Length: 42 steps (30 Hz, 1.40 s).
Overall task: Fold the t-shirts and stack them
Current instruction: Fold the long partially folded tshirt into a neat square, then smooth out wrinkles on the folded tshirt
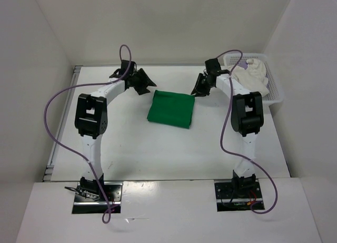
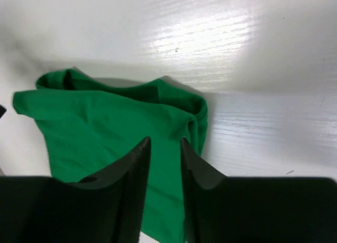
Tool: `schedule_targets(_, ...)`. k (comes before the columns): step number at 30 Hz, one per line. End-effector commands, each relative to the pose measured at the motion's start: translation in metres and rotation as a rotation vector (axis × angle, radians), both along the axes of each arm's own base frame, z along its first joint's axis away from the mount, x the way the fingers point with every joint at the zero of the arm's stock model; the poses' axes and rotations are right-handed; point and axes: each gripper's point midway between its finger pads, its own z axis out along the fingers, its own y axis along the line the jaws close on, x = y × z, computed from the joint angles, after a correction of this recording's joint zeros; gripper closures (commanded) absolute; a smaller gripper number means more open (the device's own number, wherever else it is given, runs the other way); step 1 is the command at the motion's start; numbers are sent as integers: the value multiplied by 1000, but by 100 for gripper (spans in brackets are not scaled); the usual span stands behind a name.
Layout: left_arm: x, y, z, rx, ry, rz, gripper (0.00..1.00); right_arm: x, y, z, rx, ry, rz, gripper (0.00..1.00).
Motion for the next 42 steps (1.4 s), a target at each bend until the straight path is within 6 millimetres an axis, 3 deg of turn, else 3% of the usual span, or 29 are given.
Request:
schedule_targets(1,0,-2,79,-34,-194,0,40,7,-8,66,-4,-127,-13,63)
schedule_targets(3,-21,-18,87,-24,-218,-77,43,-8,-10,65,-6,-116,-12,59)
schedule_targets(4,-35,-41,85,-46,-228,-135,44,-11,-3,69,11,-139,7,56)
schedule_targets(5,-57,-50,53,-50,-155,-175,45,-27,-1,66,32,-123,24,56)
schedule_targets(6,-70,-59,47,-65,-133,-202,45,-40,18,63,56,-110,63,56)
schedule_targets(7,-79,-65,38,-69,-118,-222,45,-47,29,61,73,-114,94,70)
schedule_targets(8,-93,-66,9,-56,-58,-232,48,-62,38,48,80,-76,114,75)
schedule_targets(11,-101,-62,-27,-16,-5,-261,49,-88,74,30,111,-46,193,91)
schedule_targets(14,-106,-48,-57,79,12,-267,50,-103,94,6,163,-1,236,90)
schedule_targets(16,-115,-43,-70,98,34,-269,50,-107,93,-7,156,25,234,90)
schedule_targets(18,-138,-35,-95,106,104,-264,50,-114,88,-28,135,64,224,90)
schedule_targets(20,-155,-35,-98,70,138,-256,50,-125,86,-41,109,94,222,90)
schedule_targets(21,-177,-33,-103,57,160,-260,50,-130,81,-47,91,115,213,91)
schedule_targets(22,-186,-31,-103,40,184,-232,50,-142,80,-50,78,131,210,91)
schedule_targets(23,-195,-34,-89,17,165,-235,50,-148,77,-50,77,135,209,91)
schedule_targets(25,-227,-33,-92,10,206,-237,50,-160,74,-47,65,126,213,91)
schedule_targets(26,-230,-36,-72,-16,174,-227,50,-162,72,-46,58,123,208,91)
schedule_targets(29,-232,-34,-40,-35,119,-210,45,-172,69,-45,51,141,230,91)
schedule_targets(31,-218,-32,-19,-8,64,-182,43,-169,71,-39,55,134,246,91)
schedule_targets(34,-190,-32,16,-19,-33,-164,42,-161,76,-15,77,85,263,90)
schedule_targets(37,-169,-21,4,-16,-25,-121,42,-147,86,9,112,27,278,90)
schedule_targets(40,-153,-1,-14,-3,-1,-60,42,-129,101,14,161,3,296,90)
schedule_targets(42,-149,11,-30,16,24,-34,42,-116,112,5,190,15,305,91)
